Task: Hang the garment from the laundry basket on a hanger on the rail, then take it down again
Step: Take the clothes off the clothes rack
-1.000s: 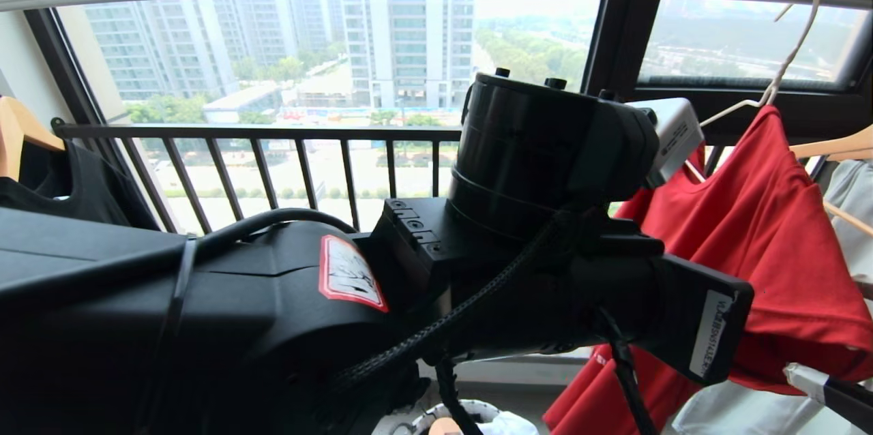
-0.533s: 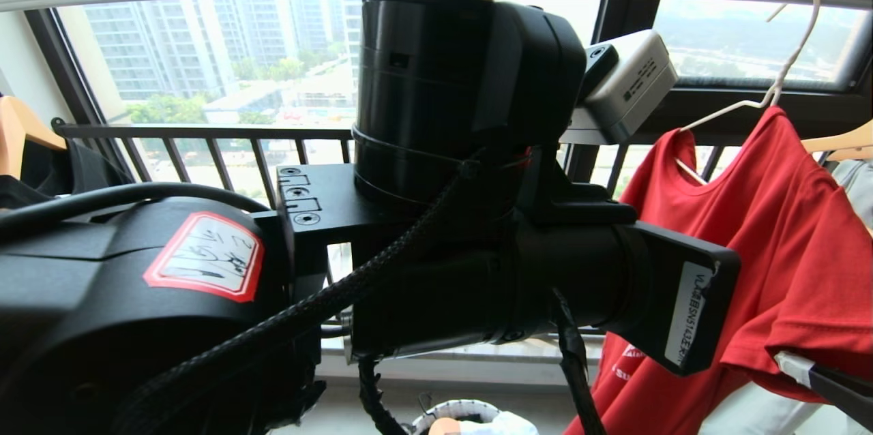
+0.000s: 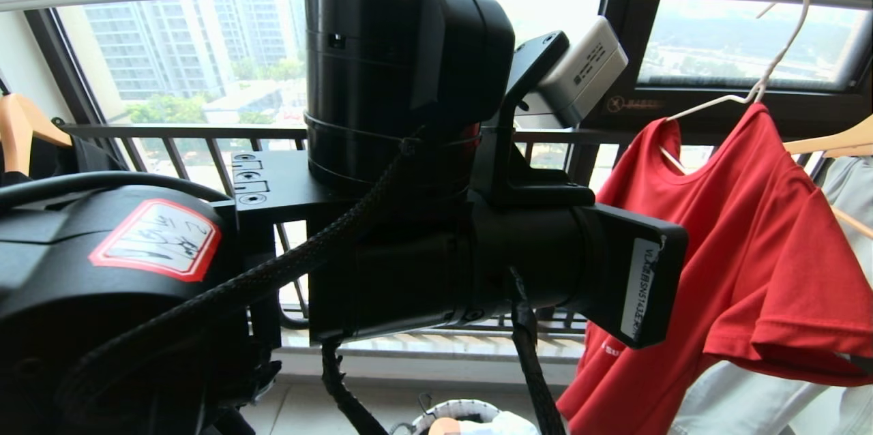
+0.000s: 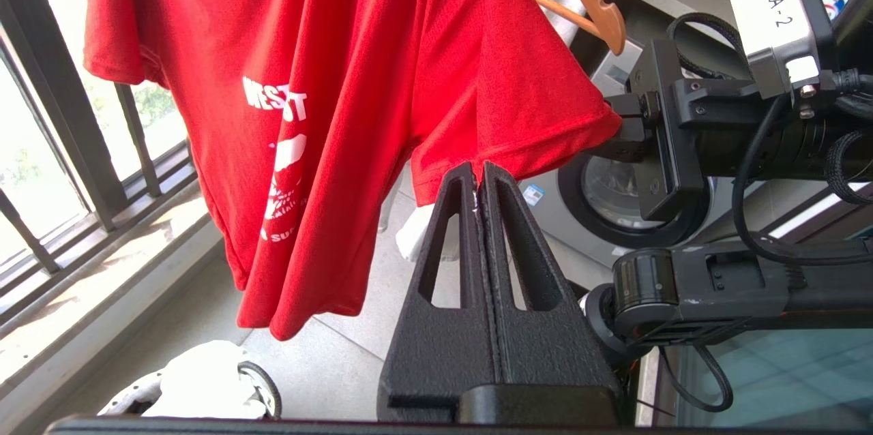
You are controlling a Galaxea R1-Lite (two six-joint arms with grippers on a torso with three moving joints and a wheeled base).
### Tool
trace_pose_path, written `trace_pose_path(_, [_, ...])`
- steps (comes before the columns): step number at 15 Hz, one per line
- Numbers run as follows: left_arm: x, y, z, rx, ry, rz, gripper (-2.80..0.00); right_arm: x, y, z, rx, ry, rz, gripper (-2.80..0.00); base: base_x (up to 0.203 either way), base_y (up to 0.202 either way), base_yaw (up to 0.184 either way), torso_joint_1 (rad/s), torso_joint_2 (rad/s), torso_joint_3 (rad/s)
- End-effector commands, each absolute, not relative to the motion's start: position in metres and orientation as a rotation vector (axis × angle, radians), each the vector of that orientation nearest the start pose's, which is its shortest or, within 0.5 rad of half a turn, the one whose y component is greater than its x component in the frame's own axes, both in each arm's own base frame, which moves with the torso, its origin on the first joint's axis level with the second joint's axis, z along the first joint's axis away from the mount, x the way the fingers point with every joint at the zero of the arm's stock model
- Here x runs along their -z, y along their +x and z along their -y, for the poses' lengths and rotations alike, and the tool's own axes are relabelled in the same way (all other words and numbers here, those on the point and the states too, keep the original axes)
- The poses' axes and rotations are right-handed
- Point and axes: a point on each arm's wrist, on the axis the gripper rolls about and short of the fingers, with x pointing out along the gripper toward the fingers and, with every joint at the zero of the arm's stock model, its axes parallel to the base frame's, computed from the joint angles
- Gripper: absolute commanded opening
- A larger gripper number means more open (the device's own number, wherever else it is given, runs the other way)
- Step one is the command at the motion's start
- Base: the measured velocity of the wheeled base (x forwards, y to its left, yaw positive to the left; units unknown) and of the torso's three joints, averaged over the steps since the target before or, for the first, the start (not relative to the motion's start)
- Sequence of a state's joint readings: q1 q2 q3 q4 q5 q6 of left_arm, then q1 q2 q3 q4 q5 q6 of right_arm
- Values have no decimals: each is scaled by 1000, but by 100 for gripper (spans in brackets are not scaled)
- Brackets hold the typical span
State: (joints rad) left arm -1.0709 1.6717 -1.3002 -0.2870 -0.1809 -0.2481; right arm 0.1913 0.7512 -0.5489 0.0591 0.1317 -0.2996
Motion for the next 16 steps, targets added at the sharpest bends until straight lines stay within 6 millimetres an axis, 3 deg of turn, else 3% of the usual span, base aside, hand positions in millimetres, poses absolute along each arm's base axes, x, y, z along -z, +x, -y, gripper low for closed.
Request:
trace_pose_path(1, [-303, 151, 271, 1215, -192, -219, -280, -212, 62, -15, -357, -307, -225, -280, 0, 0, 0, 0, 0, 0])
trace_pose_path(10, [-325, 139, 204, 930, -325, -142, -280, -200, 51, -12, -318, -317, -230, -280, 0, 0, 0, 0, 0, 0])
trace_pose_path(16, [-316, 148, 184, 841, -370, -173, -280, -184, 45, -9, -255, -328, -269, -280, 0, 0, 0, 0, 0, 0])
